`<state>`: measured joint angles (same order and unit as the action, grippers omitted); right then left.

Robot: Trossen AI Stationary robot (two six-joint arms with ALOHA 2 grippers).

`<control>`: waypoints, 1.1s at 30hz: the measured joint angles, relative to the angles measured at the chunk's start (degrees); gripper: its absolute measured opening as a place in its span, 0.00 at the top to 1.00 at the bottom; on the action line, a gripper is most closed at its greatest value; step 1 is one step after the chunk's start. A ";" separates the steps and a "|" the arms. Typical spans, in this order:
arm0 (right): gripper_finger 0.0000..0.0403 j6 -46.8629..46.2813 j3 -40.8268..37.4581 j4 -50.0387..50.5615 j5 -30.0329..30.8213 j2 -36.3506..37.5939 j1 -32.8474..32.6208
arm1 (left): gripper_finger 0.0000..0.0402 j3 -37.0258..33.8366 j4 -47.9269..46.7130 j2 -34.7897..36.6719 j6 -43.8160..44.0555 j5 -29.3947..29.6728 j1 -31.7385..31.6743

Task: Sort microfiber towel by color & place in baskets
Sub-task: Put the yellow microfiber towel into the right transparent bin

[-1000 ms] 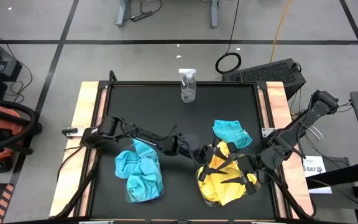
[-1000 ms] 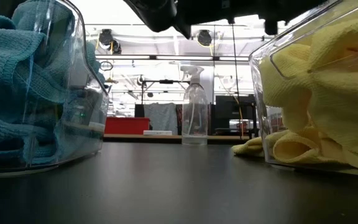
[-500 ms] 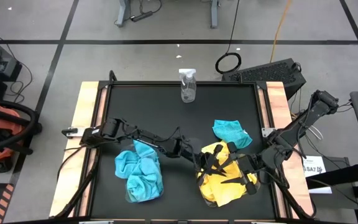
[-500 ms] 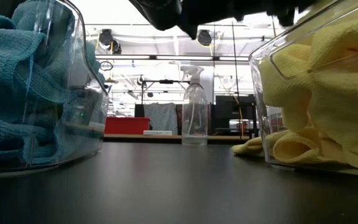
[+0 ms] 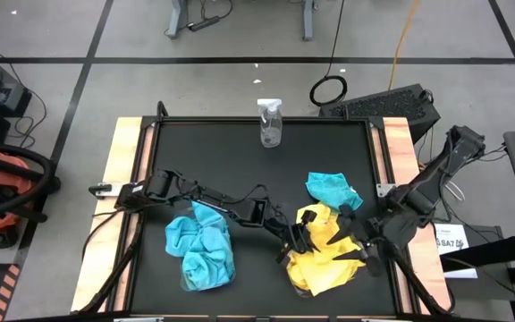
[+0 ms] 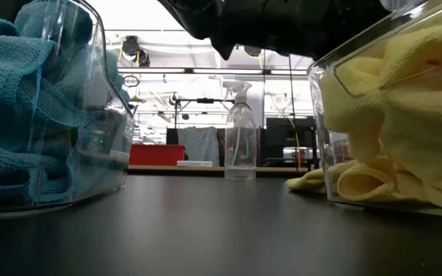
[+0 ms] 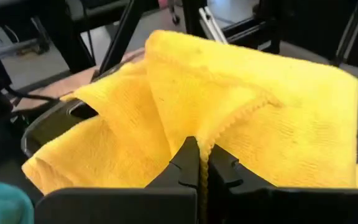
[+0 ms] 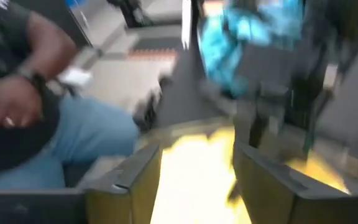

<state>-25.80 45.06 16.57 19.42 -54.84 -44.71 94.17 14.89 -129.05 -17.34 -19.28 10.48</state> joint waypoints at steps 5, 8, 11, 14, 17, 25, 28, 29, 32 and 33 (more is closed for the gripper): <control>0.66 -6.07 -0.02 6.05 -2.98 -4.45 -0.83 | 1.00 0.00 -0.92 0.02 0.02 0.33 -0.46; 0.77 -5.87 -0.02 5.92 -4.64 -8.01 -0.79 | 0.99 0.00 -0.91 0.02 0.07 0.34 -0.80; 0.90 -5.03 -0.02 6.09 -4.94 -11.80 -0.71 | 0.96 0.00 -1.19 0.02 0.09 0.32 -0.98; 0.98 -5.86 -0.02 6.89 -5.14 -14.86 -0.61 | 0.92 -0.02 -2.62 0.34 -0.02 0.28 -0.98; 0.97 -7.82 -0.02 6.96 -4.76 -17.68 -0.55 | 0.84 -0.08 -5.73 1.60 -2.07 0.26 -0.87; 0.99 -11.15 0.00 6.77 -5.97 -25.20 -0.15 | 0.53 -0.06 -17.32 10.88 -3.11 2.46 -1.63; 0.99 -12.09 0.07 6.69 -6.66 -27.41 0.25 | 0.47 0.01 -24.82 13.53 -4.13 3.84 -2.62; 0.99 -12.33 0.11 6.73 -7.30 -27.89 0.45 | 0.46 0.07 -27.03 13.62 -4.58 5.12 -2.90; 0.99 -12.77 0.11 6.50 -8.64 -28.25 0.66 | 0.46 -0.44 -35.48 12.60 -5.62 9.38 -3.82; 0.99 -12.77 0.09 6.46 -8.72 -27.91 0.65 | 0.46 -1.31 -35.88 11.99 -5.66 10.11 -4.21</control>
<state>-38.57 45.15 23.02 10.70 -82.75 -44.05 92.87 -20.98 -117.06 -23.00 -9.17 6.27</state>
